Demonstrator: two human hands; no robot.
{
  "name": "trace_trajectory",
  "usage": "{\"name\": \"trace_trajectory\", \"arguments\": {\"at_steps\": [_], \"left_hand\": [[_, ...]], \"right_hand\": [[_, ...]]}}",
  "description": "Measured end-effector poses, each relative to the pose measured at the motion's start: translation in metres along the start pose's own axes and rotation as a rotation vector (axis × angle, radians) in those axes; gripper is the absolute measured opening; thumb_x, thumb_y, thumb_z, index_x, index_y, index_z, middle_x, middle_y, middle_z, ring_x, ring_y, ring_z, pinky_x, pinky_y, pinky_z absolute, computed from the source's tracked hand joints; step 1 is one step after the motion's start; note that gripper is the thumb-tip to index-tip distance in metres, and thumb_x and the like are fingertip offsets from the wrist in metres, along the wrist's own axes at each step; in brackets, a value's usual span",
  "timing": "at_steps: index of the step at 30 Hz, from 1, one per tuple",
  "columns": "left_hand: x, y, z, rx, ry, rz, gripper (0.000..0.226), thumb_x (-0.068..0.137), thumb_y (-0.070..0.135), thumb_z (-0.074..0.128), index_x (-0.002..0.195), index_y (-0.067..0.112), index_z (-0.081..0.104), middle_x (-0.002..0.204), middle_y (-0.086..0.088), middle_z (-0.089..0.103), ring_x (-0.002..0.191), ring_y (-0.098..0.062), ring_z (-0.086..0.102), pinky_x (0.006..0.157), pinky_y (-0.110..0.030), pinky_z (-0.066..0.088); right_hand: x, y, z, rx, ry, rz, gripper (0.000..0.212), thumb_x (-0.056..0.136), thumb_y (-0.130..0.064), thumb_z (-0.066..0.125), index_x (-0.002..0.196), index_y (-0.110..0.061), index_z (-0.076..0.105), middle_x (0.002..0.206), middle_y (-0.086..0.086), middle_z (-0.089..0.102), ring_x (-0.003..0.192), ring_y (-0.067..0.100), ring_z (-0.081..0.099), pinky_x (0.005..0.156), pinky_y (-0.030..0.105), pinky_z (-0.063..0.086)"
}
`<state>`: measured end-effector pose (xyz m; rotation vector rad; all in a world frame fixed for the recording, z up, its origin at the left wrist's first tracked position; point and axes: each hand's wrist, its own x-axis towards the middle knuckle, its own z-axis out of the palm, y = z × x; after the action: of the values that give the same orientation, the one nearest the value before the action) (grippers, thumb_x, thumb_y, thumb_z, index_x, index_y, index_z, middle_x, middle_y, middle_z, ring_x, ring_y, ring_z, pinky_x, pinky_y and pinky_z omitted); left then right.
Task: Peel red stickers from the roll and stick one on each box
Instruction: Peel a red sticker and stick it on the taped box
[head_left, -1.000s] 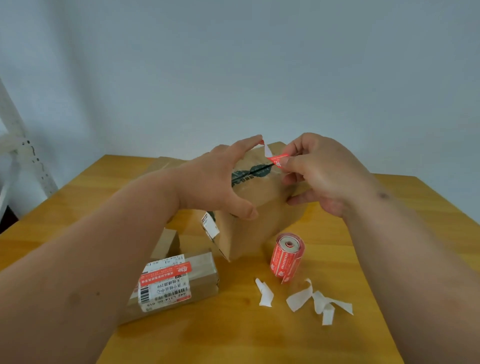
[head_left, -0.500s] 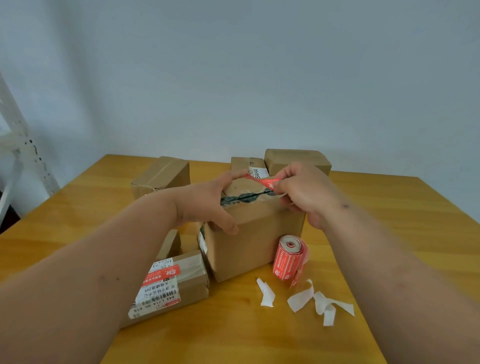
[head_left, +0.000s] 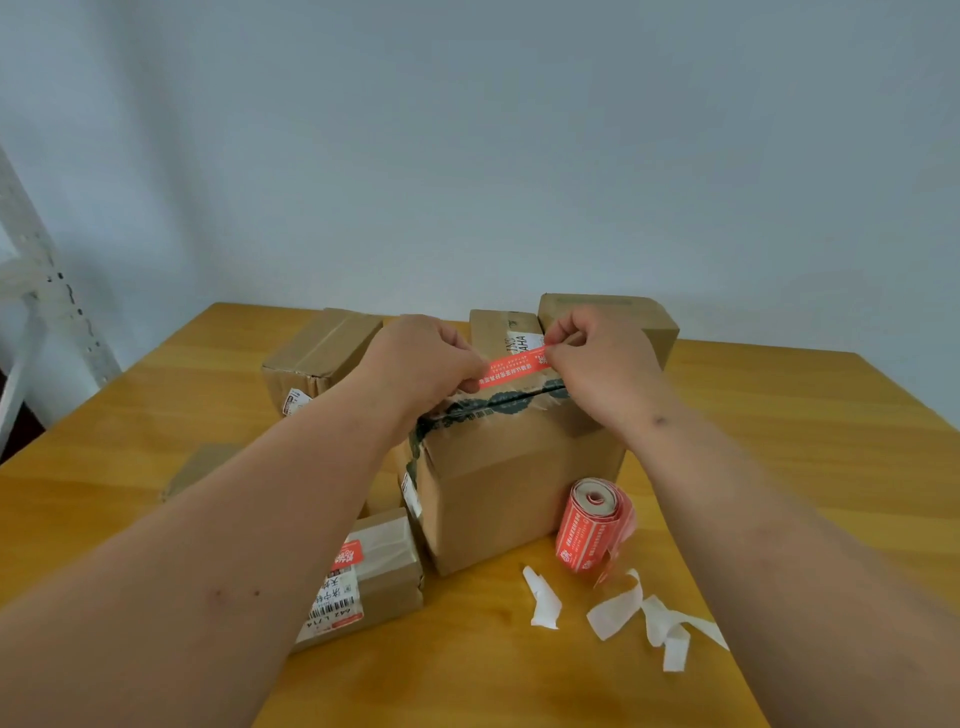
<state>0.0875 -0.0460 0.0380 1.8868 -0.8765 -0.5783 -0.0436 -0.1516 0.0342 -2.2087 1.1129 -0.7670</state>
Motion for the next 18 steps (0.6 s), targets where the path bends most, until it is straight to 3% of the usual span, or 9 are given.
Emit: {"name": "trace_trajectory", "arguments": {"at_steps": [5, 9, 12, 18], "left_hand": [[-0.001, 0.002, 0.003, 0.139, 0.025, 0.018, 0.004, 0.08, 0.011, 0.073, 0.081, 0.012, 0.076, 0.084, -0.005, 0.072, 0.077, -0.014, 0.061, 0.07, -0.033, 0.056], [-0.002, 0.003, 0.009, 0.368, 0.025, 0.06, 0.044, 0.077, 0.016, 0.071, 0.121, 0.023, 0.067, 0.1, 0.003, 0.064, 0.097, -0.016, 0.06, 0.081, -0.03, 0.051], [0.0, 0.002, 0.014, 0.48, 0.06, 0.094, 0.044, 0.081, 0.022, 0.066, 0.125, 0.026, 0.061, 0.108, 0.004, 0.066, 0.102, -0.016, 0.06, 0.087, -0.034, 0.051], [0.002, 0.002, 0.021, 0.561, 0.083, 0.14, 0.035, 0.086, 0.023, 0.061, 0.121, 0.026, 0.057, 0.1, 0.006, 0.058, 0.096, -0.016, 0.057, 0.074, -0.029, 0.047]], "right_hand": [[0.002, 0.007, 0.004, -0.116, -0.014, -0.034, 0.013, 0.086, -0.016, 0.053, 0.091, -0.024, 0.062, 0.088, -0.007, 0.062, 0.08, 0.013, 0.056, 0.056, 0.02, 0.038], [0.001, 0.009, 0.007, -0.208, -0.031, -0.074, 0.014, 0.089, -0.017, 0.051, 0.098, -0.021, 0.062, 0.093, -0.005, 0.061, 0.09, 0.015, 0.053, 0.069, 0.027, 0.039], [0.001, 0.011, 0.007, -0.261, -0.043, -0.103, 0.015, 0.09, -0.019, 0.051, 0.101, -0.019, 0.06, 0.097, -0.002, 0.061, 0.093, 0.017, 0.052, 0.074, 0.029, 0.042], [0.003, 0.013, 0.006, -0.317, -0.066, -0.121, 0.014, 0.089, -0.02, 0.051, 0.101, -0.019, 0.058, 0.095, -0.001, 0.059, 0.091, 0.019, 0.053, 0.075, 0.032, 0.044]]}}
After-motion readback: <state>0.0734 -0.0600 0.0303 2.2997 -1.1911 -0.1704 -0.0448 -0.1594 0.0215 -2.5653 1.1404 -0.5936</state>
